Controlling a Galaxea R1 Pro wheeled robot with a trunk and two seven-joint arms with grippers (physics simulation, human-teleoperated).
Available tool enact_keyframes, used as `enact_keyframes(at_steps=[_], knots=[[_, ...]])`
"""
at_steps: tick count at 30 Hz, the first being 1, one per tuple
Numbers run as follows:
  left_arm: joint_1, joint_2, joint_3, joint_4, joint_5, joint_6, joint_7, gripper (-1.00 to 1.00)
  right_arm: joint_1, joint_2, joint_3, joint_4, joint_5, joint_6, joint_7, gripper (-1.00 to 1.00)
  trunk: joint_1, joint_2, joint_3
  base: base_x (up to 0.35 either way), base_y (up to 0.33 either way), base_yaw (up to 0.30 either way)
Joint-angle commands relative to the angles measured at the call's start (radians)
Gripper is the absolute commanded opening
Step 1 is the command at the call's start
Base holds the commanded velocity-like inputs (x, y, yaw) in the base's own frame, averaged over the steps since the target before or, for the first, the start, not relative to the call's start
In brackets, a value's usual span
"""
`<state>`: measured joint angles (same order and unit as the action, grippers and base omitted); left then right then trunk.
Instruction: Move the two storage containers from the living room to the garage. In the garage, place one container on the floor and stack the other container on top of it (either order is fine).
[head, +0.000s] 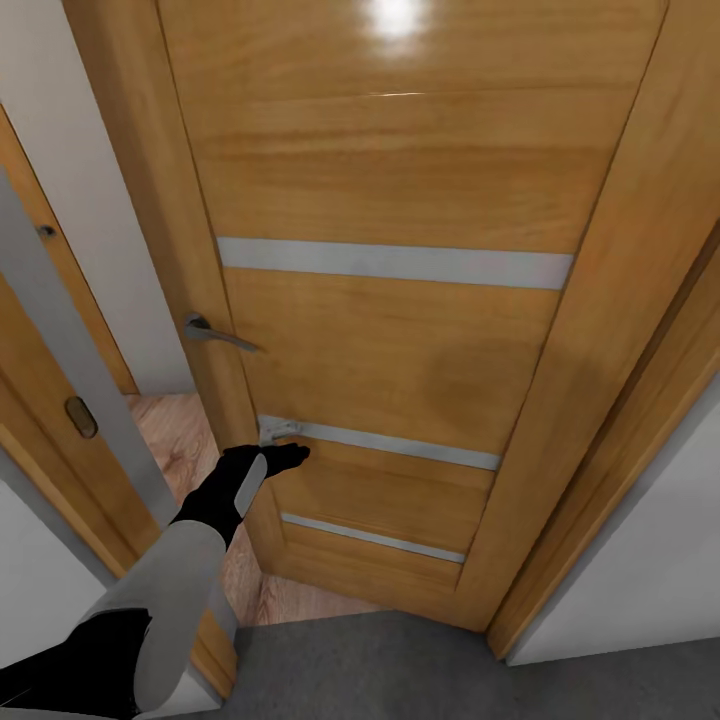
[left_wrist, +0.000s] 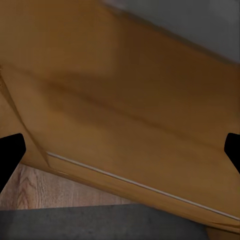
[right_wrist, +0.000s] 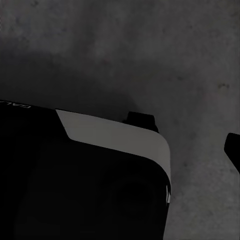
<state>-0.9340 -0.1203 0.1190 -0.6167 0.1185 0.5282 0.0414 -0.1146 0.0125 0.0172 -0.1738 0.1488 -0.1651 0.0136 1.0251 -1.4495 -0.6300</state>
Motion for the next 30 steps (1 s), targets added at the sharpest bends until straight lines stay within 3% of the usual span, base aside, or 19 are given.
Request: enact_keyframes(at_steps=[1, 11, 30], knots=[[0.000, -0.001, 0.004, -0.002, 0.010, 0.006, 0.004, 1.00, 0.000, 0.000, 0.001, 0.001, 0.005, -0.003, 0.000, 1.00, 0.000, 0.000, -0.001, 0.009, 0.039, 0.000], [0.000, -0.003, 0.003, -0.001, 0.010, 0.006, 0.003, 1.00, 0.000, 0.001, 0.001, 0.001, 0.005, -0.003, 0.000, 1.00, 0.000, 0.000, -0.001, 0.198, 0.134, 0.000], [0.001, -0.005, 0.001, -0.001, 0.010, 0.005, 0.003, 1.00, 0.000, 0.000, 0.001, 0.001, 0.005, -0.003, 0.000, 1.00, 0.000, 0.000, -0.001, 0.127, 0.005, -0.014]])
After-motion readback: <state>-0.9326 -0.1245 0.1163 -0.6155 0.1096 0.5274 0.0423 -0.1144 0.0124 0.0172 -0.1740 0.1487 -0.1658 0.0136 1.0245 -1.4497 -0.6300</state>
